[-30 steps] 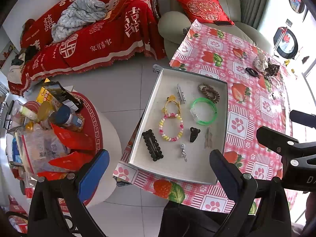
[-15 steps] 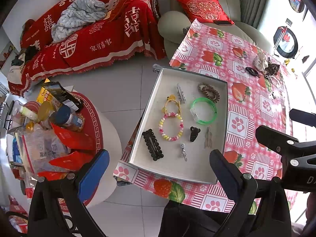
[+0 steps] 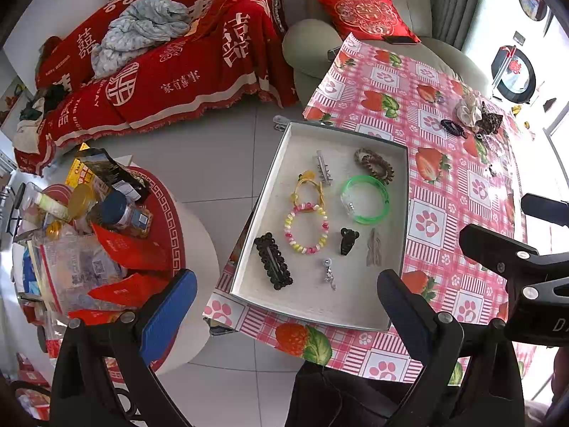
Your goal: Organize jewelry
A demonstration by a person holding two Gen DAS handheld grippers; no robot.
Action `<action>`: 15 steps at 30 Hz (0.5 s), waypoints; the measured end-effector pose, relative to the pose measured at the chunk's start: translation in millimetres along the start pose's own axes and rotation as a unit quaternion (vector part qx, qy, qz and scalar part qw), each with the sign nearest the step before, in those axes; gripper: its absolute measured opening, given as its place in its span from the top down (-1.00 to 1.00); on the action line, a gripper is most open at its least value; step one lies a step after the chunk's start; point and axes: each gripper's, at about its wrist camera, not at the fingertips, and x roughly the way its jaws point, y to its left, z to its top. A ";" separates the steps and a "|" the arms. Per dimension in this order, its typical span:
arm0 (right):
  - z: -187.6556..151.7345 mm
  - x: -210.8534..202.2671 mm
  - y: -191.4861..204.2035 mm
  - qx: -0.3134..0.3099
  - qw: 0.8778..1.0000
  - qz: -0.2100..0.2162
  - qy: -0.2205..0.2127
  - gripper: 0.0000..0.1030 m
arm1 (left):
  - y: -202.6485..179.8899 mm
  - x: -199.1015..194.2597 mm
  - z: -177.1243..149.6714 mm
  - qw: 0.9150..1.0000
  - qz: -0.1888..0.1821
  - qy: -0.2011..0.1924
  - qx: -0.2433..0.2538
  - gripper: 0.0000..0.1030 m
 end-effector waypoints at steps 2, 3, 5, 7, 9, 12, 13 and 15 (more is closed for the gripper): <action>0.0 -0.3 0.2 0.000 1.000 0.000 0.000 -0.99 | -0.1 0.0 0.1 1.000 0.000 0.000 0.000 -1.00; 0.0 -0.5 0.4 0.000 1.000 0.000 0.001 -0.99 | -0.1 0.1 0.2 1.000 0.000 0.000 0.000 -1.00; 0.0 -0.2 0.2 0.000 1.000 0.000 0.000 -0.99 | 0.3 -0.6 0.1 1.000 0.000 0.000 -0.001 -1.00; 0.0 -0.3 0.5 0.000 1.000 0.000 0.001 -0.99 | 0.6 -1.3 -0.8 1.000 0.001 0.001 -0.001 -1.00; -0.1 -0.2 0.7 0.000 1.000 0.000 0.001 -0.99 | 1.7 -1.9 -1.4 1.000 0.001 0.000 -0.002 -1.00; 0.0 -1.0 1.2 0.001 1.000 0.000 0.000 -0.99 | 2.3 -1.0 -1.2 1.000 0.001 0.001 0.000 -1.00; -0.2 -0.6 1.1 0.001 1.000 0.000 0.000 -0.99 | 2.0 -0.6 -0.8 1.000 0.001 0.001 0.000 -1.00; -0.2 -1.2 1.5 0.001 1.000 -0.001 -0.001 -0.99 | 2.2 -1.1 -1.0 1.000 0.001 0.001 0.000 -1.00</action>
